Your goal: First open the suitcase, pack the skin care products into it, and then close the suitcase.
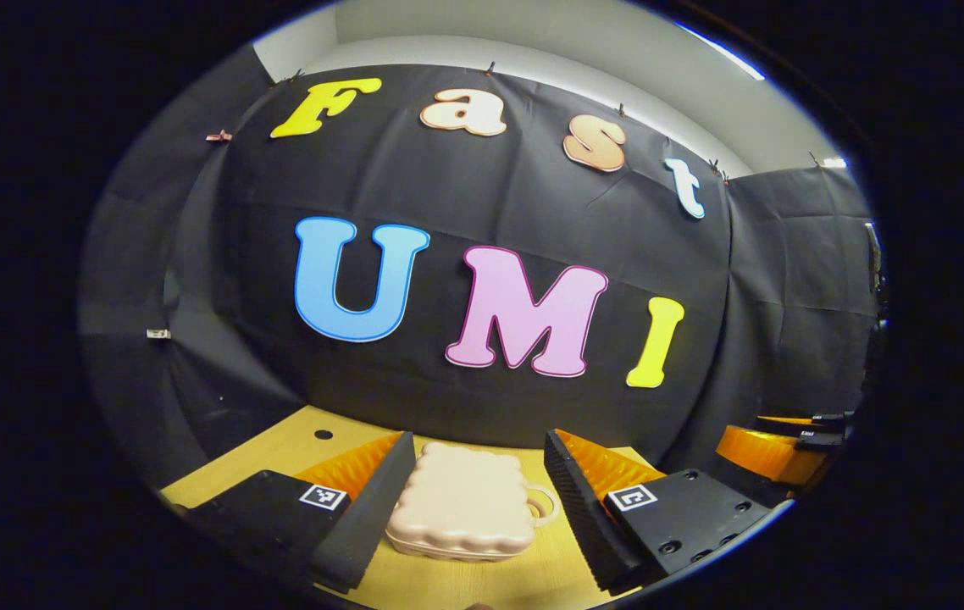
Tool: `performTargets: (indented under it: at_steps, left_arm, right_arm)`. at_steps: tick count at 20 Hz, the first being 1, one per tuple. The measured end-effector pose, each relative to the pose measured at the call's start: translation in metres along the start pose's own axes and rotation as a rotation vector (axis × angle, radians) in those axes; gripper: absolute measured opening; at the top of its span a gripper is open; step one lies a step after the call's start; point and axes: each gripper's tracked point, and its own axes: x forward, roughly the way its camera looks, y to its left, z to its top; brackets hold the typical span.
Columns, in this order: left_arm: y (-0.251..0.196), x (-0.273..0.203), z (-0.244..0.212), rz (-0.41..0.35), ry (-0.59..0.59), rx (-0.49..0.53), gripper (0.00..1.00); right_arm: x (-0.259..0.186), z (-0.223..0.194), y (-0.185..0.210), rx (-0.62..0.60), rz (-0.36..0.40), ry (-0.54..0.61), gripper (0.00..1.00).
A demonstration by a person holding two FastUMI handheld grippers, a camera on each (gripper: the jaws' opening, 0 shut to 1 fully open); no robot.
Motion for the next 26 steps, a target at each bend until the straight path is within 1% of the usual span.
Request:
performTargets:
  at_steps: [2, 3, 5, 8, 12, 16, 20, 26]
  left_arm:
    - [0.009, -0.011, -0.009, 0.033, 0.025, -0.013, 0.96]
    - [0.007, -0.016, -0.009, 0.027, 0.028, -0.012, 0.96]
    - [0.01, -0.025, -0.003, 0.022, 0.01, 0.023, 0.96]
    - [0.017, -0.031, -0.002, 0.038, 0.013, 0.096, 0.96]
    - [0.013, -0.039, -0.004, 0.019, 0.02, 0.093, 0.96]
    - [0.017, -0.043, -0.004, 0.022, 0.022, 0.13, 0.96]
    - [0.019, -0.045, -0.006, 0.021, 0.023, 0.177, 0.96]
    - [0.009, -0.047, -0.024, -0.02, 0.055, 0.187, 0.96]
  right_arm:
    - [-0.01, -0.011, 0.008, 0.004, 0.021, 0.035, 0.97]
    - [-0.014, -0.011, 0.009, -0.001, 0.025, 0.037, 0.97]
    - [-0.019, -0.014, 0.009, -0.01, 0.019, 0.034, 0.98]
    - [-0.026, -0.021, 0.011, 0.023, 0.02, 0.051, 0.98]
    - [-0.035, -0.024, 0.0, 0.033, -0.01, 0.047, 0.97]
    - [-0.04, -0.02, -0.001, 0.073, -0.005, 0.048, 0.97]
    - [-0.046, -0.016, -0.004, 0.057, -0.018, 0.042, 0.97]
    - [-0.059, -0.024, -0.009, 0.053, -0.051, 0.046, 0.97]
